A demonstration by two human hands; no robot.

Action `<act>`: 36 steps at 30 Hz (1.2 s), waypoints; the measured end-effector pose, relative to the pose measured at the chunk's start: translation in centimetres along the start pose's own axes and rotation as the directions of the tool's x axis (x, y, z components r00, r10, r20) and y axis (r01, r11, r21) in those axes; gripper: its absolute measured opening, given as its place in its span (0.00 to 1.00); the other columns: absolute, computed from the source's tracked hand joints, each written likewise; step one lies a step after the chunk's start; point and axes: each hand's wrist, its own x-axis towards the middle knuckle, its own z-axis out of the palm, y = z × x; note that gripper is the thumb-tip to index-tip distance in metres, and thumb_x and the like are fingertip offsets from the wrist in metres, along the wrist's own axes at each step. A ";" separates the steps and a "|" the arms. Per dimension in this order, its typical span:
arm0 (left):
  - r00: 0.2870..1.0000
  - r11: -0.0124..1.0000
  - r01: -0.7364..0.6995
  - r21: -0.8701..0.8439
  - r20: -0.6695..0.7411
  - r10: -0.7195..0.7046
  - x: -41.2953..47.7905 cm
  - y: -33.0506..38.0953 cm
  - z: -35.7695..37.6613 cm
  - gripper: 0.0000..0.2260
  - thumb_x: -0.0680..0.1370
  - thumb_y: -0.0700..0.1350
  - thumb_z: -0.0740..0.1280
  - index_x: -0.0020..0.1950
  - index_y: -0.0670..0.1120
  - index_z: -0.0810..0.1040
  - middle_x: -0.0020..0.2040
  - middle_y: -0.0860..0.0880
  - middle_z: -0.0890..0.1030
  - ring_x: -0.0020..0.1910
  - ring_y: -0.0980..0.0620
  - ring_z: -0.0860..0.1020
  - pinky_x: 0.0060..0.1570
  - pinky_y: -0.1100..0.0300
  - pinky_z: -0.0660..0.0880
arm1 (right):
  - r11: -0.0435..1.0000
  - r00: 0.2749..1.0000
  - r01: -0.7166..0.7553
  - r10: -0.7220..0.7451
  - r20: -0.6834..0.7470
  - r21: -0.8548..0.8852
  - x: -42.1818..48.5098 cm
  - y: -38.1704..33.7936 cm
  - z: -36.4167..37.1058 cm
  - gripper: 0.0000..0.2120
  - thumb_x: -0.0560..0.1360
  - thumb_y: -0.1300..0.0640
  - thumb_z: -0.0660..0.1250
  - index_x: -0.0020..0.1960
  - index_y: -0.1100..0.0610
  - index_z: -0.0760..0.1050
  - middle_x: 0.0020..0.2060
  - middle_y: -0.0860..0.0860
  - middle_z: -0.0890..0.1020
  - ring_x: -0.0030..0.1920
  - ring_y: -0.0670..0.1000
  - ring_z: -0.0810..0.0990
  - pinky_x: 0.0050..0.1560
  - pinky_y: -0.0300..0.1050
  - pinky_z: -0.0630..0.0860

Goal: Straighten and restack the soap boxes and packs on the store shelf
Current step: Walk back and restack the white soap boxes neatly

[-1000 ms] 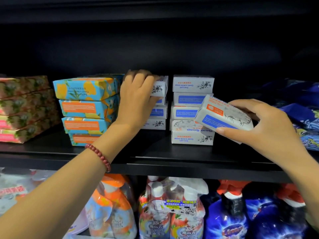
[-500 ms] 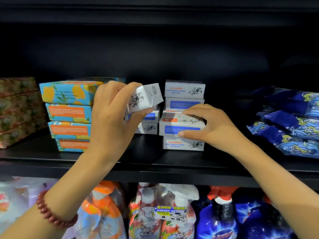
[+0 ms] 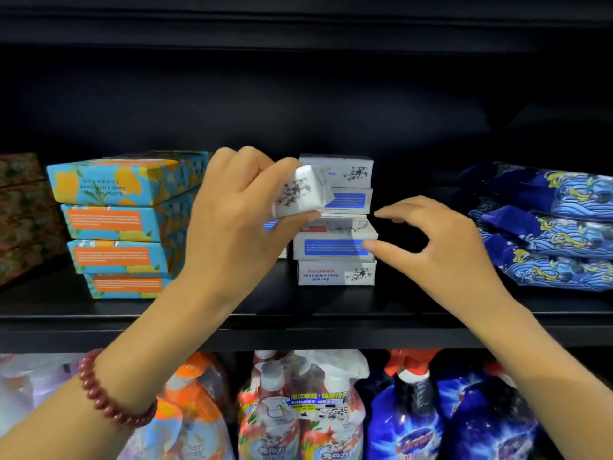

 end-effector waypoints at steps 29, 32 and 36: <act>0.979 0.978 0.140 -0.152 0.171 -0.113 -0.4 1.1 4.3 0.15 0.71 0.43 0.75 0.55 0.40 0.81 0.52 0.44 0.82 0.55 0.44 0.77 0.55 0.57 0.71 | 0.984 0.943 -0.119 0.154 0.295 -0.132 -6.4 1.1 -0.1 0.22 0.70 0.36 0.57 0.59 0.43 0.76 0.53 0.33 0.75 0.55 0.31 0.66 0.50 0.19 0.61; 0.975 0.976 0.158 -0.148 0.178 -0.131 -0.4 1.4 4.3 0.15 0.72 0.44 0.74 0.57 0.41 0.80 0.53 0.45 0.81 0.56 0.45 0.76 0.56 0.59 0.69 | 0.984 0.945 -0.117 0.153 0.290 -0.136 -6.4 1.0 -0.1 0.23 0.69 0.36 0.56 0.59 0.43 0.76 0.54 0.34 0.76 0.56 0.32 0.66 0.50 0.22 0.63; 0.975 0.977 0.150 -0.152 0.186 -0.121 -1.1 1.5 3.7 0.16 0.73 0.46 0.73 0.59 0.41 0.79 0.56 0.46 0.80 0.58 0.46 0.75 0.58 0.60 0.67 | 0.986 0.949 -0.114 0.145 0.281 -0.125 -6.5 1.1 0.0 0.22 0.70 0.37 0.57 0.58 0.43 0.77 0.54 0.34 0.77 0.56 0.32 0.68 0.51 0.23 0.63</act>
